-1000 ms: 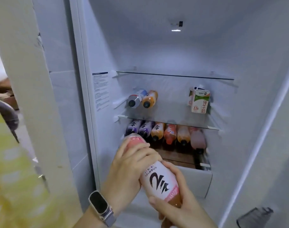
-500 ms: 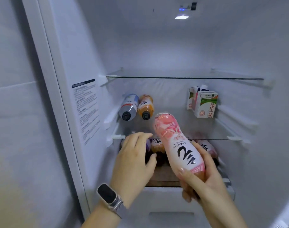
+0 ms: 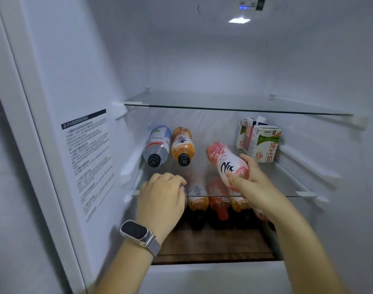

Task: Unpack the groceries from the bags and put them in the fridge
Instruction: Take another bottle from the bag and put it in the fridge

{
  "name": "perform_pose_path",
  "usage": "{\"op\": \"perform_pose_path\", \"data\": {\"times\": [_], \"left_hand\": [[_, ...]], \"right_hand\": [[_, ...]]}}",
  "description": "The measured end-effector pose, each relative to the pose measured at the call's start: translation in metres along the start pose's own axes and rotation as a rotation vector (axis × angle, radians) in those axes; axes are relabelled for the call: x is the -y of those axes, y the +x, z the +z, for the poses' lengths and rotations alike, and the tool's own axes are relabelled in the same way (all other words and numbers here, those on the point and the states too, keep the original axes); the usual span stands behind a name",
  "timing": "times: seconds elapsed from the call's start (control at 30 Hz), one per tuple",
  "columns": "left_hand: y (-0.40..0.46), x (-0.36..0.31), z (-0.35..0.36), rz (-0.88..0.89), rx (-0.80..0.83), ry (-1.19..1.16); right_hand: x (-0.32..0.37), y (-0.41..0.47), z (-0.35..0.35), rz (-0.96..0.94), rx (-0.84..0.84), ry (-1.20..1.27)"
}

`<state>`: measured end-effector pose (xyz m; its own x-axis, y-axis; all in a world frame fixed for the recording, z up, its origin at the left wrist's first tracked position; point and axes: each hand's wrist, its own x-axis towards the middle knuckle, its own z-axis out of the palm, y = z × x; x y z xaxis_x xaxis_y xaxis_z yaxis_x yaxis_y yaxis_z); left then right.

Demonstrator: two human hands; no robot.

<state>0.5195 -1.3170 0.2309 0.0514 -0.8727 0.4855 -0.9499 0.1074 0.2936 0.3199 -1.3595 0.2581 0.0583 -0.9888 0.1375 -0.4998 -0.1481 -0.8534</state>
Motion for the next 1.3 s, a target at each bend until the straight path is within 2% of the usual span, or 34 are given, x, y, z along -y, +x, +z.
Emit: {"op": "perform_pose_path", "data": {"times": [0.2,0.33,0.67,0.93,1.3], "left_hand": [[0.008,-0.003,0.002,-0.055,0.026,0.104],[0.009,-0.002,0.003,-0.062,0.024,0.110],[0.005,0.000,0.009,-0.067,-0.028,0.076],[0.006,-0.001,0.009,-0.058,-0.030,0.082],[0.007,0.000,0.010,-0.038,-0.037,0.098]], "right_hand": [[0.016,0.036,0.011,-0.016,-0.023,-0.407],[0.021,0.056,0.018,-0.041,-0.026,-0.544],[0.026,0.095,0.036,-0.110,-0.025,-0.594],[0.042,0.112,0.045,-0.152,0.104,-0.456],[0.032,0.112,0.040,-0.140,0.162,-0.345]]}}
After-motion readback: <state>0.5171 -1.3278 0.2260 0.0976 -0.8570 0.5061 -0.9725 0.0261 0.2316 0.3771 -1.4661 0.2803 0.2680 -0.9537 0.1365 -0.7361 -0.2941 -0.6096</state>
